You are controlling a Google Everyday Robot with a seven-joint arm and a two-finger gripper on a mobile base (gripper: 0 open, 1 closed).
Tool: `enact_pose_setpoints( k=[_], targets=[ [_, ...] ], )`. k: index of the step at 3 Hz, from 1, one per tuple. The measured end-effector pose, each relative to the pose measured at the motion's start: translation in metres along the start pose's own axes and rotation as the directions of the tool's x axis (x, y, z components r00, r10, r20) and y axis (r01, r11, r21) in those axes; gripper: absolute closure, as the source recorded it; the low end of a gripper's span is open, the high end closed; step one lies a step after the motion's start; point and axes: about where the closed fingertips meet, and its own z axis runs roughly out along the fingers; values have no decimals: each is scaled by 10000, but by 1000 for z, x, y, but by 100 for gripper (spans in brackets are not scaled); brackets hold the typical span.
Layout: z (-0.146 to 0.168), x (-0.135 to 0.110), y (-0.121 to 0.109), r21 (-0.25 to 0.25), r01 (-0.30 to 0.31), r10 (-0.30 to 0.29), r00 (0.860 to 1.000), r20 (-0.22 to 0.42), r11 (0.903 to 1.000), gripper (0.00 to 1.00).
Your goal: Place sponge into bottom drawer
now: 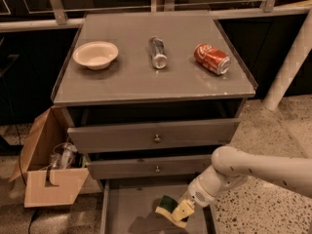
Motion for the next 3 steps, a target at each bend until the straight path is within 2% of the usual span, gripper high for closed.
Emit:
enact_pose_setpoints(
  k=[1, 2, 3],
  targets=[
    [3, 1, 0, -45, -25, 24, 10000, -6, 10000, 100],
    [11, 5, -1, -338, -256, 259, 9996, 88, 9991, 100],
    [40, 11, -18, -781, -545, 550, 9985, 43, 9955, 100]
  ],
)
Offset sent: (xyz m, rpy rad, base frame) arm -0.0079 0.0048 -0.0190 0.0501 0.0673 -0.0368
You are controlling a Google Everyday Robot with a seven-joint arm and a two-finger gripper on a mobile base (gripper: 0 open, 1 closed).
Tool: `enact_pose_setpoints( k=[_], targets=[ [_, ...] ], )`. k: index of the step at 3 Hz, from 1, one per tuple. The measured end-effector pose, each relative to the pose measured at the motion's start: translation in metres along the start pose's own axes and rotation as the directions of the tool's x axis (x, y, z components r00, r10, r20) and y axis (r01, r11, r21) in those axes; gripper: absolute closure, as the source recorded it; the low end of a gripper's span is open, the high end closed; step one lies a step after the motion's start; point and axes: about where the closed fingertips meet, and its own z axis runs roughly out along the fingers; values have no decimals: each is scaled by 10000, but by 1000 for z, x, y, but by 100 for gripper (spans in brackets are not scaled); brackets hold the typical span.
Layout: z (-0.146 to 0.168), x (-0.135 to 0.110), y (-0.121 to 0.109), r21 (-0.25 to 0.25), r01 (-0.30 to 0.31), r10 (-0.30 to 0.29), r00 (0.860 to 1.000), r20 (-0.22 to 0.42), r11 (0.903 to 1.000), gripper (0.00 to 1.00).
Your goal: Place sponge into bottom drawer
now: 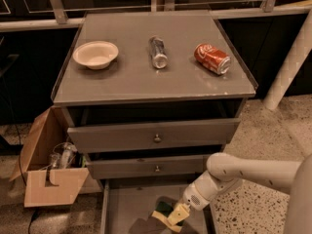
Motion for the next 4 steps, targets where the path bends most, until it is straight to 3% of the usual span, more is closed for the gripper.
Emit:
enact_pose_setpoints(
  k=[1, 2, 4],
  targets=[
    [30, 8, -20, -211, -365, 363, 9993, -124, 9991, 100],
    [30, 8, -20, -211, -365, 363, 9993, -124, 9991, 100],
    [50, 22, -59, -566, -1419, 1461, 9862, 777, 9883, 100]
  ],
)
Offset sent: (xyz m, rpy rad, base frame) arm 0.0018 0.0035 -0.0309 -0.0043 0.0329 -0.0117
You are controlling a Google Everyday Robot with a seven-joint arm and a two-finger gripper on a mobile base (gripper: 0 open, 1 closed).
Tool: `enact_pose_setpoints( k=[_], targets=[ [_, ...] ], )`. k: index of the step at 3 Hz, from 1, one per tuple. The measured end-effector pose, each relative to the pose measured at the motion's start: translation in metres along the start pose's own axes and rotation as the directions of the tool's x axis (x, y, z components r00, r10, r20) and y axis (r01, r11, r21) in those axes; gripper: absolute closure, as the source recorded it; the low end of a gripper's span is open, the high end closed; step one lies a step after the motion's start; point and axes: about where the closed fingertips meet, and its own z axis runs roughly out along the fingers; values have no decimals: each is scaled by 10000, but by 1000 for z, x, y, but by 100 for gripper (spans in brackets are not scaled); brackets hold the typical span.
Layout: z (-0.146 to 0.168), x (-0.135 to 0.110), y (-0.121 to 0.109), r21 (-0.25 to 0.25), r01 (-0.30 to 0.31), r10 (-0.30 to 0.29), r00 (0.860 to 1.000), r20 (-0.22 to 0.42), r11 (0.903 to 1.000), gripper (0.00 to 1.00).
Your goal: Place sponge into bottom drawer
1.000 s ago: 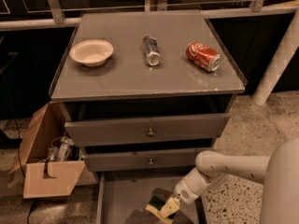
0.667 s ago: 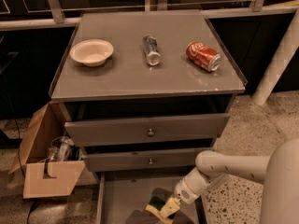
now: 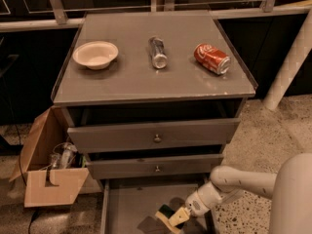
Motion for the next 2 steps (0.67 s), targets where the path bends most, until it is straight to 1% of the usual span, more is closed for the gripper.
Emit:
enact_pose_setpoints(
  k=[1, 2],
  targets=[
    [13, 8, -23, -243, -671, 677, 9973, 273, 9975, 100],
    [15, 8, -24, -268, -693, 700, 9972, 280, 9972, 100]
  ],
)
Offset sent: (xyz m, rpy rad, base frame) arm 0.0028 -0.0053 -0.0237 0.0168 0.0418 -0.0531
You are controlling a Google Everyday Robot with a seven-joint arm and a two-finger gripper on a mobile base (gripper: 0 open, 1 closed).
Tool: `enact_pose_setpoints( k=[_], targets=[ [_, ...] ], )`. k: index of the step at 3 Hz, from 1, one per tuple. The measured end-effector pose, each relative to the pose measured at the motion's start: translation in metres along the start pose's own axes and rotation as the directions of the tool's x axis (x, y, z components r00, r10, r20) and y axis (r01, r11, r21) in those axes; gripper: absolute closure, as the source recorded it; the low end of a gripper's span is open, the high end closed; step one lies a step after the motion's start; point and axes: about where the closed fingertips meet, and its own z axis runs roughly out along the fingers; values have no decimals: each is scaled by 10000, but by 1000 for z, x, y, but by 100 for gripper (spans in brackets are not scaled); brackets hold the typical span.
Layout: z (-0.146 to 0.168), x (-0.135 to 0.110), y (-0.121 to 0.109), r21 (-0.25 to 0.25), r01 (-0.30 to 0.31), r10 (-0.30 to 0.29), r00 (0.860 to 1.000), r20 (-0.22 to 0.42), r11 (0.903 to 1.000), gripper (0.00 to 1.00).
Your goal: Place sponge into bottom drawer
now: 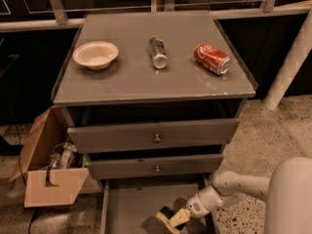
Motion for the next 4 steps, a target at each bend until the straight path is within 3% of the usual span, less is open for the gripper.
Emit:
enact_pose_setpoints(
  k=[1, 2, 4],
  targets=[
    [6, 2, -3, -169, -109, 109, 9999, -3, 9998, 100],
    [24, 5, -22, -119, -697, 700, 9971, 311, 9975, 100],
    [42, 9, -48, 514, -1585, 1536, 9842, 884, 9860, 100]
  ],
)
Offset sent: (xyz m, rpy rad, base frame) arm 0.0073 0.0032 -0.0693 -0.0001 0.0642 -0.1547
